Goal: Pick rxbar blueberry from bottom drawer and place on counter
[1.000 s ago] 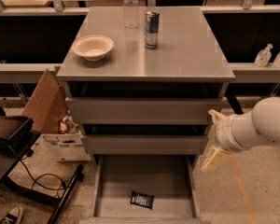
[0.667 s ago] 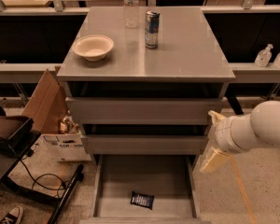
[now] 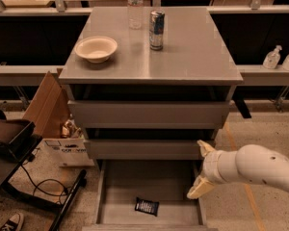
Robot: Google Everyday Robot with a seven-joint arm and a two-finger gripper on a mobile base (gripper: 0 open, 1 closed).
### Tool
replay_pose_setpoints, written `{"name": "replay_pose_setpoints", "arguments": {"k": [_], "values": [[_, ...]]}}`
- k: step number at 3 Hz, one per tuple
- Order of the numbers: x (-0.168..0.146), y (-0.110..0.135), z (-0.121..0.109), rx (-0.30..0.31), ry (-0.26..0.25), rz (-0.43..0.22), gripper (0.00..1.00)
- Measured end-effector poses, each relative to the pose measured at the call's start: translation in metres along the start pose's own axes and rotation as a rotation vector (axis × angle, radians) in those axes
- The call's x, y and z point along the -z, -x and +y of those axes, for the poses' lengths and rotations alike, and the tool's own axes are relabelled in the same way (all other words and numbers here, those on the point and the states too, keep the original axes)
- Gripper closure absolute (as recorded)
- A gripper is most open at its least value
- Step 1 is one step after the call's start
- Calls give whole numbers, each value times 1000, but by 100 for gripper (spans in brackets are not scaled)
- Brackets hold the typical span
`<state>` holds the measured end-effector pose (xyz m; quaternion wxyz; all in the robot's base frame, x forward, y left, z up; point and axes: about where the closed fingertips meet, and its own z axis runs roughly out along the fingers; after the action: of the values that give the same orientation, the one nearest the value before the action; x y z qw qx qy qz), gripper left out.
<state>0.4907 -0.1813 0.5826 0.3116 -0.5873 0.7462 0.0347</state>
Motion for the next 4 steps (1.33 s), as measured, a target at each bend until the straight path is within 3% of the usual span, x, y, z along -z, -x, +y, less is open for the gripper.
{"name": "replay_pose_setpoints", "arguments": {"k": [1, 2, 3, 4], "values": [[-69, -11, 16, 4, 23, -77, 0], [-151, -32, 44, -45, 108, -123, 0], [-151, -32, 44, -45, 108, -123, 0], [-175, -32, 57, -47, 123, -108, 0]]}}
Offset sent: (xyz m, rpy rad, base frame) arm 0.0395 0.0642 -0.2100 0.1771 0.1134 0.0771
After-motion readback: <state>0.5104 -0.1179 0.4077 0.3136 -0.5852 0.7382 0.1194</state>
